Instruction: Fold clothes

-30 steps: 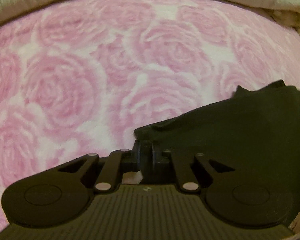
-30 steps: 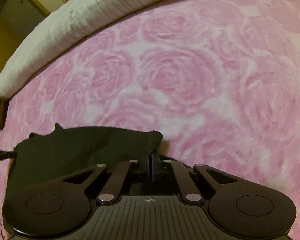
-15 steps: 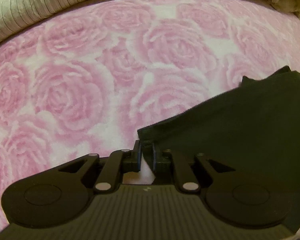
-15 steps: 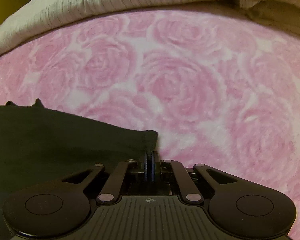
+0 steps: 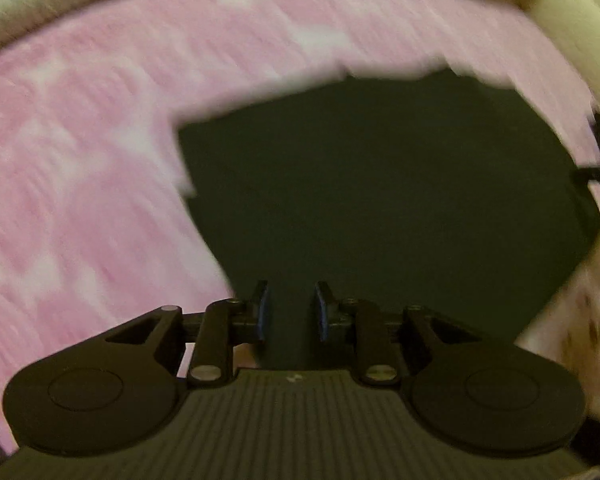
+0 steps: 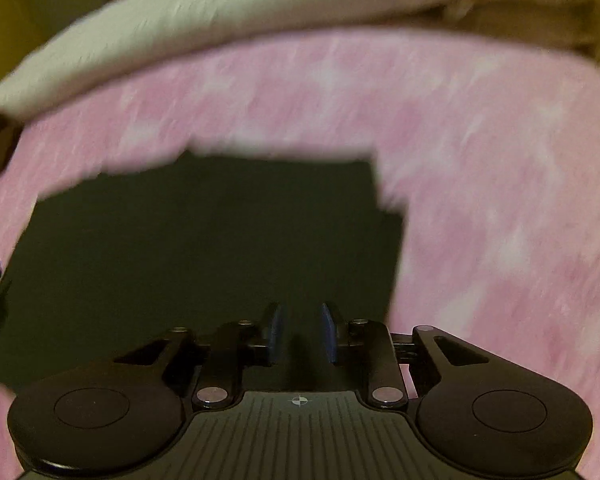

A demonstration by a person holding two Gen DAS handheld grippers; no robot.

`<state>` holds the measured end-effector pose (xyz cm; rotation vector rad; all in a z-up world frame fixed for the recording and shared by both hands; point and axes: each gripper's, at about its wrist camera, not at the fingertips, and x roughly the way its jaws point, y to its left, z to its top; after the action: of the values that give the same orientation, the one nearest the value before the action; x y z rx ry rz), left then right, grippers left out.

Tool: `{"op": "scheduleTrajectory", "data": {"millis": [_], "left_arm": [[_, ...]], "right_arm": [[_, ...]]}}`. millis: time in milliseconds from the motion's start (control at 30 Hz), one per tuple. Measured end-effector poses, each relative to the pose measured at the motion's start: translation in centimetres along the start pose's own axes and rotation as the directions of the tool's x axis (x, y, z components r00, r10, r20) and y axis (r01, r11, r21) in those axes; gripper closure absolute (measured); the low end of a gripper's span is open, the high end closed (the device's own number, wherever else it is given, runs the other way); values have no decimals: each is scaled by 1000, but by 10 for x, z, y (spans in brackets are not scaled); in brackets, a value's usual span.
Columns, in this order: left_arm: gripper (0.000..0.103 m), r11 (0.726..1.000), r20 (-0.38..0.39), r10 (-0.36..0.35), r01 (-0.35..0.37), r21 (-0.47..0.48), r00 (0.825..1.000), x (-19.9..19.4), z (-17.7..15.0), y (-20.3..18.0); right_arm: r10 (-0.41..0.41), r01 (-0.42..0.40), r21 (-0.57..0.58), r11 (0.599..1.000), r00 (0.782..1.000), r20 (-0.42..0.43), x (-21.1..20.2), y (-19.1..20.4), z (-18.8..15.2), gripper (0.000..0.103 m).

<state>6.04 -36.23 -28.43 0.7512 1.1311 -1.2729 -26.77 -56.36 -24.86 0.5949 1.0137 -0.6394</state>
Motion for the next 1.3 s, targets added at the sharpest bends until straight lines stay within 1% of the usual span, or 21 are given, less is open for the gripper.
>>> {"op": "scheduleTrajectory", "data": {"millis": [67,100,167,200,267,333,367,400,467,500,567,600,667,767,833,933,967,1033,1067,1100,1300], "left_arm": [[82,1000,-24,5,-5,-4,1000,3,-15,-1],[82,1000,-36,7,-8,-6,999,4,-23,-2],[81,1000,-60,12,-13,-10,998,6,-38,-3],[78,1000,-64,23,-23,0,998,4,-42,-3],[78,998,-60,60,-57,41,996,-4,-44,-4],[80,986,-44,112,-106,125,993,-16,-49,-12],[81,978,-26,129,-123,170,991,-23,-52,-19],[81,969,-2,129,-125,211,992,-30,-57,-25],[81,946,48,110,-119,300,993,-45,-69,-40],[80,932,50,108,-118,342,993,-47,-75,-48],[79,901,15,121,-116,418,993,-44,-89,-61],[79,892,-10,126,-109,438,992,-40,-95,-65],[79,899,-64,129,-89,428,990,-31,-104,-65],[79,911,-78,154,-111,396,985,-31,-110,-63],[78,916,-71,164,-125,380,984,-44,-110,-63],[76,914,-61,189,-153,377,980,-65,-108,-69],[75,912,-58,197,-161,377,979,-72,-107,-72],[69,908,-50,205,-171,381,977,-84,-104,-76],[69,907,-46,207,-174,385,977,-91,-103,-76],[69,905,-44,206,-173,388,978,-95,-101,-76],[68,880,-22,186,-157,448,982,-101,-93,-64]], "right_arm": [[-40,42,25,999,997,-64,11,-7,-21,79],[-60,64,43,997,995,-77,12,-14,-29,79],[-75,81,68,994,994,-76,4,-27,-42,81],[-101,107,71,992,992,-81,-1,-31,-48,81],[-205,211,54,976,973,-103,-13,-31,-54,77],[-190,199,120,973,978,-85,-31,-32,-58,77],[-192,200,127,972,979,-73,-39,-27,-59,77],[-182,188,130,974,982,-58,-46,-20,-60,77],[-115,117,114,987,993,-19,-56,1,-62,76],[-83,85,98,992,996,-16,-56,12,-64,76],[-22,23,56,998,999,-26,-52,35,-68,75],[4,-3,39,999,999,-34,-49,45,-69,75],[40,-39,19,999,998,-58,-40,60,-72,74],[80,-82,-17,997,992,-94,-30,81,-76,73],[71,-80,-67,995,990,-122,-31,96,-78,73],[37,-61,-152,986,987,-155,-39,123,-79,70],[37,-63,-161,985,987,-157,-43,130,-80,67],[38,-66,-176,982,986,-161,-53,144,-80,57],[42,-70,-176,982,986,-159,-58,149,-80,49],[48,-74,-173,982,987,-154,-63,155,-80,45],[61,-78,-119,990,988,-143,-74,191,-77,42]]}}
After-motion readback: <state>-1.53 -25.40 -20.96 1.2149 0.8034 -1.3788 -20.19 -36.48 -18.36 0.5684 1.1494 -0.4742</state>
